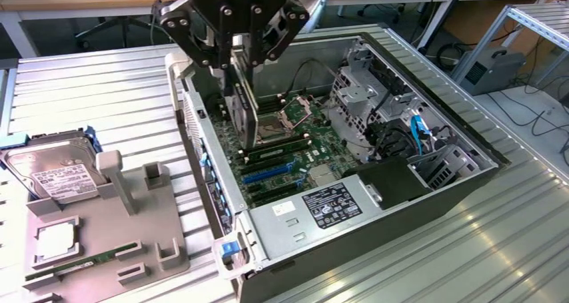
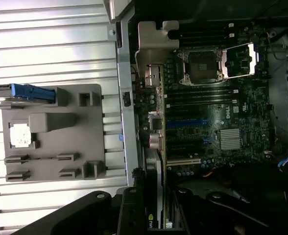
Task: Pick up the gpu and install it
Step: 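Pick up the gpu and move the gpu toward the slot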
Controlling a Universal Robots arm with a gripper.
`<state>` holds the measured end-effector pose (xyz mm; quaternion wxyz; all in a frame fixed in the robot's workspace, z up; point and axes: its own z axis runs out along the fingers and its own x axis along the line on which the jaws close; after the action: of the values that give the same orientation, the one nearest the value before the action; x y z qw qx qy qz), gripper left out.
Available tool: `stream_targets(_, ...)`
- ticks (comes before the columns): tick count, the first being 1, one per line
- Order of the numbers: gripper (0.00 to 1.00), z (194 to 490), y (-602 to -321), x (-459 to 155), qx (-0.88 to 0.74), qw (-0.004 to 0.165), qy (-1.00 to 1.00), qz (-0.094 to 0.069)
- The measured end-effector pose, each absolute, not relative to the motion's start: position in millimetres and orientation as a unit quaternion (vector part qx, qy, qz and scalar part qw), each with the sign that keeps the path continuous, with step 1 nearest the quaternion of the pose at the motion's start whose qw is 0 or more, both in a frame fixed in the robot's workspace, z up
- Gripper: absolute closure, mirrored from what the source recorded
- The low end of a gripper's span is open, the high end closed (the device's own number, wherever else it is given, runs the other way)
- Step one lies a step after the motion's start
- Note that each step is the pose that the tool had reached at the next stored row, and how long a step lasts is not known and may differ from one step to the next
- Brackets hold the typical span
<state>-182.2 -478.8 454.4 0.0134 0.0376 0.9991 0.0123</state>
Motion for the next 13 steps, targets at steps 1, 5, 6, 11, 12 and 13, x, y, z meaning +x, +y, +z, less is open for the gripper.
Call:
stream_targets(1, 0.73, 454.3, -478.8, -177.9, 0.038, 0.013, 0.999, 0.012)
stream_targets(5, 0.73, 454.3, -478.8, -147.5, 0.038, 0.013, 0.999, 0.012)
stream_targets(6, 0.73, 454.3, -478.8, -139.4, 0.038, 0.013, 0.999, 0.012)
stream_targets(11, 0.73, 454.4, -478.7, -107.2, 0.038, 0.013, 0.999, 0.012)
stream_targets(12, 0.73, 454.4, -478.6, -101.2, 0.038, 0.013, 0.999, 0.012)
stream_targets(13, 0.73, 454.4, -478.6, -97.6, 0.038, 0.013, 0.999, 0.012)
